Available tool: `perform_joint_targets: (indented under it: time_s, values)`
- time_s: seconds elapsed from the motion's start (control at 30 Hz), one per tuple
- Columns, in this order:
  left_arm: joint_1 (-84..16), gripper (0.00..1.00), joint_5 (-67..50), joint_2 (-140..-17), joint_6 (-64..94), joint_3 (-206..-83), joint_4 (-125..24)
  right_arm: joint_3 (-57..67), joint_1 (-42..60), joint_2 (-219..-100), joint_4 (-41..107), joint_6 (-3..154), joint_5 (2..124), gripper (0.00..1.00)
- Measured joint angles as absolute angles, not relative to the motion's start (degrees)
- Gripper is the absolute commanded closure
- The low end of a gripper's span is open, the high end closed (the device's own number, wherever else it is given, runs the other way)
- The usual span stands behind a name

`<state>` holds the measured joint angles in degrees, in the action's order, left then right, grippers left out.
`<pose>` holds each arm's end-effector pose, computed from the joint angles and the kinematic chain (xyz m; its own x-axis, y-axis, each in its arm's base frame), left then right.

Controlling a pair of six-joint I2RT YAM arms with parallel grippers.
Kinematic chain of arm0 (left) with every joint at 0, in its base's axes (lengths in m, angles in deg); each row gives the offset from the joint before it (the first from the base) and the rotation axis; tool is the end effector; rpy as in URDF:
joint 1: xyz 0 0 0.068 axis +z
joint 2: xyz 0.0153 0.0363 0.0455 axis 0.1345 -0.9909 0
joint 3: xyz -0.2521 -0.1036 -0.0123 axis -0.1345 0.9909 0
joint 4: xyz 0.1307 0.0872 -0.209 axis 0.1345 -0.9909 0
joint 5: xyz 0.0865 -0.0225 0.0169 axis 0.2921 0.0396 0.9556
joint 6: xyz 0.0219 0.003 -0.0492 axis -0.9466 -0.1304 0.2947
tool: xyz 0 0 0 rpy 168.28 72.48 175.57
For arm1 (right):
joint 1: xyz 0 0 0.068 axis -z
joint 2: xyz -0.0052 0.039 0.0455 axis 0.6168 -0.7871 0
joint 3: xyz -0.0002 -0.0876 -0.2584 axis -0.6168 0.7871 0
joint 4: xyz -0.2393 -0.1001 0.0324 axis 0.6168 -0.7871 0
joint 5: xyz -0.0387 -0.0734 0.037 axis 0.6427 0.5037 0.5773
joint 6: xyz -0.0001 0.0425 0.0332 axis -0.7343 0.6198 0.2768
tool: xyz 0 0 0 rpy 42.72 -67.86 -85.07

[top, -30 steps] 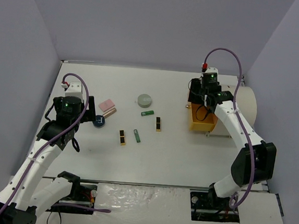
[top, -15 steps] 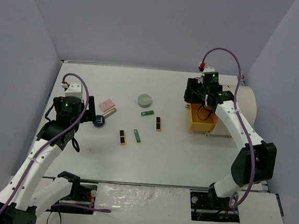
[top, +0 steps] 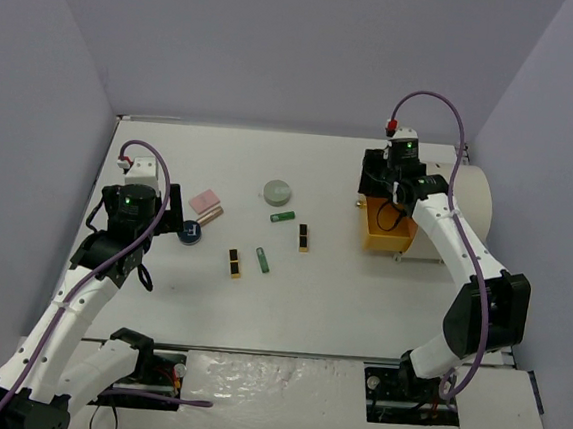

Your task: Organize the makeup

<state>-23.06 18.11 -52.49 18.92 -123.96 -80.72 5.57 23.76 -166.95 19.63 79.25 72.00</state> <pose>0.1856 -0.0393 0.3348 -0.4085 -0.1476 -0.9007 -0.1313 0.9861 -0.1021 0.3526 0.0889 0.3271 -0.4827 0.0691 -0.8731 -0.1323 0.9797 0.1507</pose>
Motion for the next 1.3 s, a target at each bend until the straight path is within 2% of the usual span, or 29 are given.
perform_joint_targets:
  time_s: [0.37,0.47,1.07,1.17,1.3]
  values:
    - [-23.06,0.03,18.11,-52.49,18.92,-123.96,-80.74,6.35,23.40,-166.64,19.65,82.12,77.79,0.24]
    - [-23.06,0.03,18.11,-52.49,18.92,-123.96,-80.73,6.44,23.22,-166.52,19.74,82.35,78.27,0.19]
    - [-23.06,0.03,18.00,-52.65,18.93,-123.96,-80.73,5.44,20.67,-165.52,18.45,80.22,75.87,0.17]
    - [-23.03,0.03,17.88,-52.90,18.96,-123.96,-80.73,2.96,16.99,-164.82,18.27,78.15,74.76,0.13]
    - [-22.97,0.03,17.87,-53.14,19.11,-123.96,-80.74,-0.47,11.34,-164.60,18.97,75.96,71.78,0.03]
